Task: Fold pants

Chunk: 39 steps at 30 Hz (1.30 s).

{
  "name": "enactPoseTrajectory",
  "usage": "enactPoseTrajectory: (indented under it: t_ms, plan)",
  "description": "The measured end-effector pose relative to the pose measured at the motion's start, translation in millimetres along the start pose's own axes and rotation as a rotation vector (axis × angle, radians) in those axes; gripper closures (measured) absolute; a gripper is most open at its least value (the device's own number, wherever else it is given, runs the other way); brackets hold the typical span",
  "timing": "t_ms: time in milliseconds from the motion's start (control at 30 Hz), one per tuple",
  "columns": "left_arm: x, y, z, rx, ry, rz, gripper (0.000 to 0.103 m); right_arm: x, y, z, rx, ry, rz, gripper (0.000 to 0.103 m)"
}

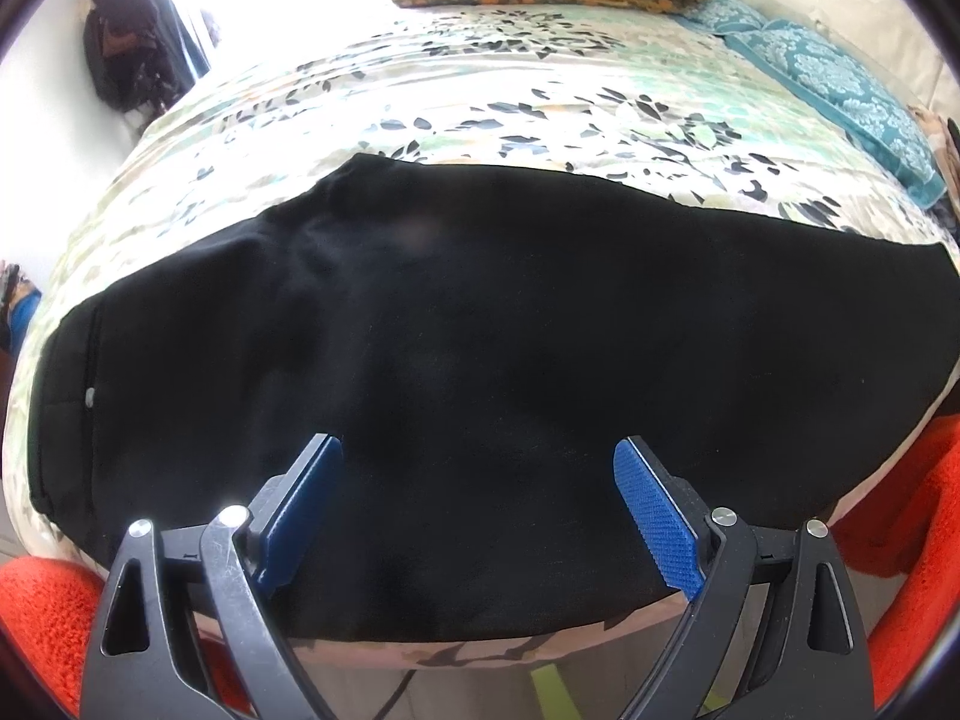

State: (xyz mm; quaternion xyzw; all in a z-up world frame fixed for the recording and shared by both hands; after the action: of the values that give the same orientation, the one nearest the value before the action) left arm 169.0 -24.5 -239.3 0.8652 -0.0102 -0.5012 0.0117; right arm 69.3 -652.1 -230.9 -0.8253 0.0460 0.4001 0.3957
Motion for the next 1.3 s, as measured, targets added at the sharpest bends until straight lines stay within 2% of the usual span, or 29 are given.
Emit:
enactPoseTrajectory:
  t_ms: [167, 233, 333, 500, 633, 767, 900, 967, 1000, 1033, 1200, 1300]
  plan:
    - [-3.5, 7.5, -2.3, 0.024, 0.013, 0.007, 0.010, -1.2, 7.3, 2.0, -0.011, -0.009, 0.030, 0.034]
    - [-3.9, 11.5, -2.3, 0.036, 0.014, 0.008, 0.010, -4.4, 12.6, 3.5, -0.016, -0.016, 0.054, 0.053]
    - [-4.9, 17.5, -1.8, 0.054, 0.017, 0.009, 0.010, -9.1, 19.7, 5.5, -0.021, -0.020, 0.059, 0.063]
    - [-7.5, 25.3, -2.5, 0.078, 0.025, 0.012, 0.010, -12.8, 12.9, 1.5, -0.030, -0.009, 0.021, 0.062]
    - [-9.8, 28.3, -4.4, 0.072, 0.028, 0.015, 0.010, -8.0, 19.6, -3.0, 0.062, -0.005, -0.030, 0.052]
    - [-10.3, 27.9, -5.3, 0.065, 0.031, 0.014, 0.010, -7.2, 24.9, -6.9, 0.144, 0.001, -0.081, 0.052]
    - [-8.6, 40.9, -5.4, 0.075, 0.022, 0.032, 0.010, -2.9, 22.6, -9.9, 0.121, -0.013, -0.058, 0.052]
    - [-10.2, 57.0, -7.0, 0.098, 0.025, 0.056, 0.010, -0.4, 22.7, -9.1, 0.113, -0.021, -0.034, 0.057]
    - [-11.5, 66.8, -8.4, 0.112, 0.028, 0.072, 0.010, 0.6, 23.2, -8.5, 0.094, -0.033, -0.006, 0.069]
    - [-13.1, 77.9, -10.1, 0.125, 0.031, 0.090, 0.010, 1.0, 24.7, -7.4, 0.072, -0.050, 0.024, 0.072]
    - [-10.2, 137.0, -13.4, 0.168, 0.002, 0.199, 0.010, -5.8, 15.4, -11.4, 0.053, -0.049, 0.003, 0.080]
    - [15.1, 168.1, -4.0, 0.198, -0.065, 0.215, 0.010, -15.9, -4.0, -18.2, 0.060, -0.008, -0.060, 0.081]
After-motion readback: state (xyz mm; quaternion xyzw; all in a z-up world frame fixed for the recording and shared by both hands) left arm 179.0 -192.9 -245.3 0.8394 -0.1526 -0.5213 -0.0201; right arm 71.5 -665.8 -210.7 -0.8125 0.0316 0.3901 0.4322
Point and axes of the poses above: each gripper's, at about its wrist camera, not at the fingertips, and x roughly the way its jaws point, y to its right, z to its underside, the point moved 9 cm from there along x, roughly the way its jaws point, and after that the axes turned 12 degrees about -x, right-handed, at the moved point
